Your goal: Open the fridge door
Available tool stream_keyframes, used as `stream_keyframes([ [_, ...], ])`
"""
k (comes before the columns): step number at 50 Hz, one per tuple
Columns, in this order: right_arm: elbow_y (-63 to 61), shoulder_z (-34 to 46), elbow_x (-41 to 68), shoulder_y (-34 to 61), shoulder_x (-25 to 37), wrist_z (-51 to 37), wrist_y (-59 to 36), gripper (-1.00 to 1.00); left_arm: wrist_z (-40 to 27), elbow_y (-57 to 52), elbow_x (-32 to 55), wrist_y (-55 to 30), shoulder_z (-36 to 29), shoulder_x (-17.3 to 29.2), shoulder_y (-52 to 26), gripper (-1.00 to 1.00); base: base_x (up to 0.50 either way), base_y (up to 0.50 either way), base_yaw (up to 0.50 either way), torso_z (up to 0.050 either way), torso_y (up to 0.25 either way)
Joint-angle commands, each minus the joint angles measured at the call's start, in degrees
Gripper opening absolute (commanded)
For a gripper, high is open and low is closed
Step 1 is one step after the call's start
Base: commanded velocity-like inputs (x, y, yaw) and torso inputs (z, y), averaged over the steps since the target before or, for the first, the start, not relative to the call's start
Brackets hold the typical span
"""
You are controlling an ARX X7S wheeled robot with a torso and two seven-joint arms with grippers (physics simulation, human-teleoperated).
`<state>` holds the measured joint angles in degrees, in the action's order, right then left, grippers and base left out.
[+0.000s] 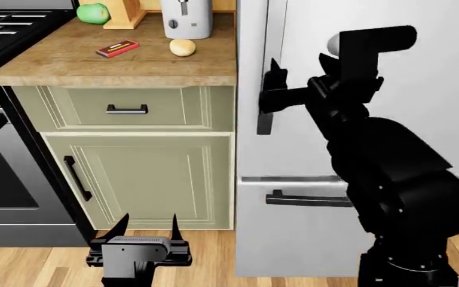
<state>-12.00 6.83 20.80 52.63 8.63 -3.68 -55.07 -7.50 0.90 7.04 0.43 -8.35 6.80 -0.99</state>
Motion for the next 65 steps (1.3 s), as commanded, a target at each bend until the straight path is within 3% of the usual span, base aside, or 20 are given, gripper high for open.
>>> stream_keyframes([
  [1,6.5,1.7,3.1,22.6,-0.4,0.3,-13.5,1.00,-0.5,0.8,0.5,0.3,-0.6,0.4,-0.4,1.00,0.00,0.00,0.00,0.000,0.000],
  [18,10.1,3.0,2.6,20.8,-2.3,-1.3,-10.7,1.00,-1.3,1.0,1.1,0.2,-1.5,1.1,-0.7,1.00,0.00,0.00,0.00,0.000,0.000],
  [32,26.7,-2.1,1.2,17.0,-7.1,-7.8,0.2,1.00,-1.7,1.4,1.9,0.7,-1.9,1.5,-0.9,1.00,0.00,0.00,0.00,0.000,0.000],
  [51,28.1,3.4,4.4,14.0,-6.7,-7.5,4.1,1.00,-2.6,0.4,2.6,0.2,-2.4,2.0,-0.7,1.00,0.00,0.00,0.00,0.000,0.000],
  [65,36.1,7.2,2.4,17.1,-5.3,-6.5,8.9,1.00,-3.0,0.3,3.2,0.2,-2.8,2.5,-0.7,1.00,0.00,0.00,0.00,0.000,0.000],
])
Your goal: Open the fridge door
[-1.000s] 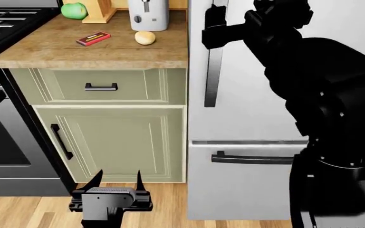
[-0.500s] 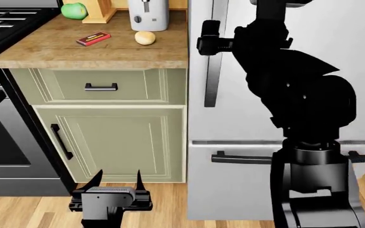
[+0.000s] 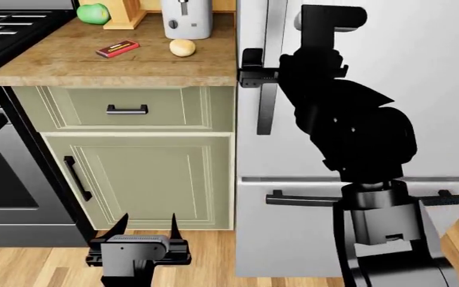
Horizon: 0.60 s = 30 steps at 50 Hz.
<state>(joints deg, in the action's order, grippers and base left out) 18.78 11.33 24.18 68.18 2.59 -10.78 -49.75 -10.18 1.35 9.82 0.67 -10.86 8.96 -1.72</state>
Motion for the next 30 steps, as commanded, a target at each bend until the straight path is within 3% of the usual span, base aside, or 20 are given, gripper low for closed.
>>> stream_keyframes([
  [1,6.5,3.0,-1.2,1.8,0.7,0.8,4.4,1.00,-0.3,0.1,0.5,0.1,-0.3,0.3,-0.1,1.00,0.00,0.00,0.00,0.000,0.000],
  [30,13.7,5.6,-0.3,2.7,0.9,1.3,9.5,1.00,-1.2,-0.3,1.4,0.1,-1.3,1.1,0.0,1.00,0.00,0.00,0.00,0.000,0.000],
])
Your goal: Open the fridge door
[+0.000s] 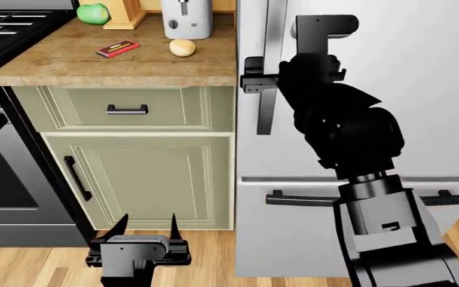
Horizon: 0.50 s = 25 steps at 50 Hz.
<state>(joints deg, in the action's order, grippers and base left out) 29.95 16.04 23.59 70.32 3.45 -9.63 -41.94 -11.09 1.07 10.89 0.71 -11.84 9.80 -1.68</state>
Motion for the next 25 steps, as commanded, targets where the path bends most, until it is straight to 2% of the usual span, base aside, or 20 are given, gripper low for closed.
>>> stream_keyframes([
  [1,3.3,1.0,0.2,0.8,0.0,0.2,2.1,1.00,-0.3,0.0,0.3,0.1,-0.4,0.3,0.0,1.00,0.00,0.00,0.00,0.000,0.000],
  [25,13.8,3.1,0.2,3.4,-1.2,1.0,9.0,1.00,-1.2,-0.2,0.9,0.0,-1.0,0.9,-0.1,1.00,0.00,0.00,0.00,0.000,0.000],
])
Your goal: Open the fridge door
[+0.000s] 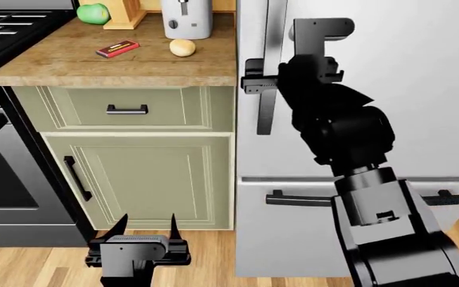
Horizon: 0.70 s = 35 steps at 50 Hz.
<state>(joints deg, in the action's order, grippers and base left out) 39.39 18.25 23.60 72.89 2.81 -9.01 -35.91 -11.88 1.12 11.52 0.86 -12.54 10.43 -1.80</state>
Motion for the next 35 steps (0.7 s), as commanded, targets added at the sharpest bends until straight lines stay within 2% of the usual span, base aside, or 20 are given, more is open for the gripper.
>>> stream_keyframes([
  [1,4.5,1.0,0.3,0.9,-0.5,0.4,3.1,1.00,-0.4,-0.3,0.3,-0.2,-0.3,0.3,0.1,1.00,0.00,0.00,0.00,0.000,0.000],
  [35,18.7,6.7,4.7,5.0,-2.5,1.2,12.9,1.00,-1.3,-0.3,1.2,0.1,-1.1,1.0,-0.1,1.00,0.00,0.00,0.00,0.000,0.000],
])
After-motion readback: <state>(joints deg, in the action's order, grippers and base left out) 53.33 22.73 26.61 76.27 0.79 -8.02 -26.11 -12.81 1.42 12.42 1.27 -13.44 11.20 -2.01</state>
